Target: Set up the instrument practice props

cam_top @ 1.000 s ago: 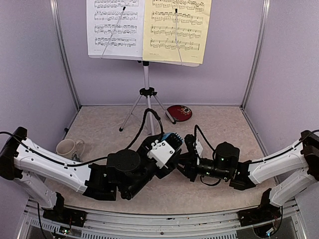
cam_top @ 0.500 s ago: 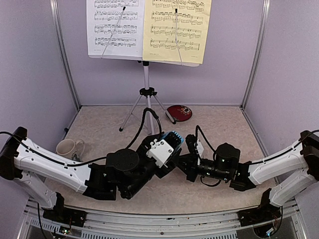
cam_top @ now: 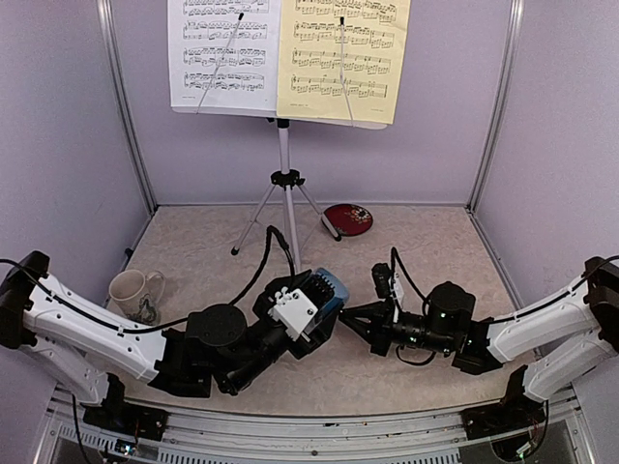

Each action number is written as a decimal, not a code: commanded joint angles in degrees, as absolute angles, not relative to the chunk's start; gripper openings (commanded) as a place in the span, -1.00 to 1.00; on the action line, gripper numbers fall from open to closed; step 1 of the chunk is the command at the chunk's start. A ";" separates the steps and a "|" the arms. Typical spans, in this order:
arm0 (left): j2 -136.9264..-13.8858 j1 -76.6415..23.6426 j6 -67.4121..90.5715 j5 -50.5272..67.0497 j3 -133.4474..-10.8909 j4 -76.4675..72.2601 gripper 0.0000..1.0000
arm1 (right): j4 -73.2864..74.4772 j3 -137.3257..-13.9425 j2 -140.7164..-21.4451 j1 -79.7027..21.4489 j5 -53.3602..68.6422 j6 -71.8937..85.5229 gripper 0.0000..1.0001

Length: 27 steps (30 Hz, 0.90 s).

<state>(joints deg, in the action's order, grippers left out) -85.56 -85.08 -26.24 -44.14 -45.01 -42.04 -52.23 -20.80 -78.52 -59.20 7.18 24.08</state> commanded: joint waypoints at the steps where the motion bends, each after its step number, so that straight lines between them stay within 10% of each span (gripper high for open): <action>1: -84.02 -86.31 -27.15 -43.82 -44.60 -47.19 -0.23 | -56.80 -20.04 -76.53 -56.99 5.29 25.93 -1.00; 16: -85.86 -85.48 -27.58 -42.50 -46.35 -48.20 -0.24 | -57.44 -19.26 -77.56 -55.12 9.16 28.55 -1.00; 27: -92.99 -76.29 -11.42 -34.54 -52.54 -38.77 -0.24 | -46.54 -13.92 -67.75 -55.16 10.20 25.85 -0.01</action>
<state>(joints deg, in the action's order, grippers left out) -91.94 -78.67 -18.26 -38.83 -49.78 -37.36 -49.41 -17.39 -72.16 -55.53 10.85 25.80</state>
